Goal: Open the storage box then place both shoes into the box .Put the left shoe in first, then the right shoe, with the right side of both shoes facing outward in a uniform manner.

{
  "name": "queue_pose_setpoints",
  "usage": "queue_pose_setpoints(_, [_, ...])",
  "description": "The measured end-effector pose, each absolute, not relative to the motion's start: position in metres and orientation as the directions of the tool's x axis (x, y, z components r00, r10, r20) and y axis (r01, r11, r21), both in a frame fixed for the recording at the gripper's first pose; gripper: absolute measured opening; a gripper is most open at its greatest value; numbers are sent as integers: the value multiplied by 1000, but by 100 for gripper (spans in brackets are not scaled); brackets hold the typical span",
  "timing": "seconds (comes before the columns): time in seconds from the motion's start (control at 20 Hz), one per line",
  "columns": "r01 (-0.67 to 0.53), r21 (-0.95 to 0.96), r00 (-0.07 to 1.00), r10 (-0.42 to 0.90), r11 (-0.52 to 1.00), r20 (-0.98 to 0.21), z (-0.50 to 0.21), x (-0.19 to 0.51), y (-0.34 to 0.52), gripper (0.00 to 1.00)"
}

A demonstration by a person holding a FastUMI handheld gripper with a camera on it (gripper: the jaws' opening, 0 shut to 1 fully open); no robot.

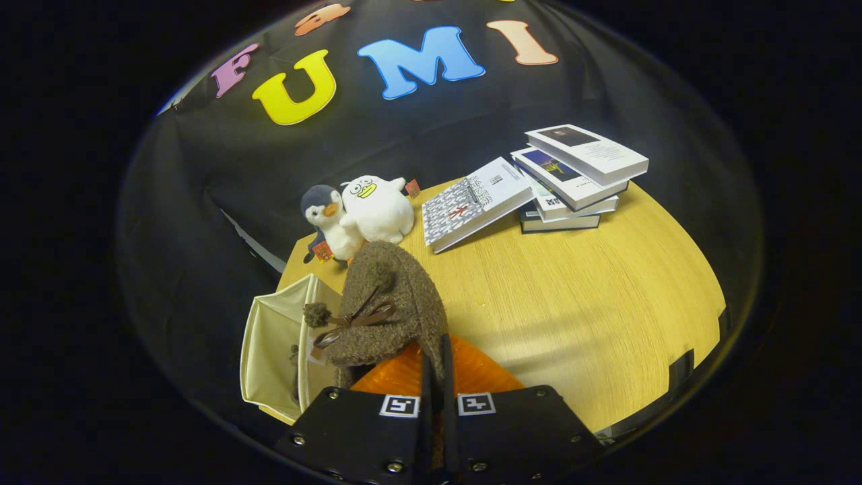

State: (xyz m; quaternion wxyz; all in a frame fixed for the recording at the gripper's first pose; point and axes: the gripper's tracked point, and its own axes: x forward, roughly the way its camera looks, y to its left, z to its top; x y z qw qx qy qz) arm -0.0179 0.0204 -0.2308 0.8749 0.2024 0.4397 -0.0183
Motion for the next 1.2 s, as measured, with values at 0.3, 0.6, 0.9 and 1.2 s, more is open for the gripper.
queue_pose_setpoints(0.3, [199, 352, 630, 156, 914, -761, -218, 1, 71, 7])
queue_pose_setpoints(0.6, [196, 452, 648, 231, 870, -726, -199, 15, 135, 7])
queue_pose_setpoints(0.9, [190, 481, 643, 262, 856, -719, -207, 18, 185, 7])
queue_pose_setpoints(1.2, [207, 425, 596, 231, 881, -769, -242, 10, 206, 7])
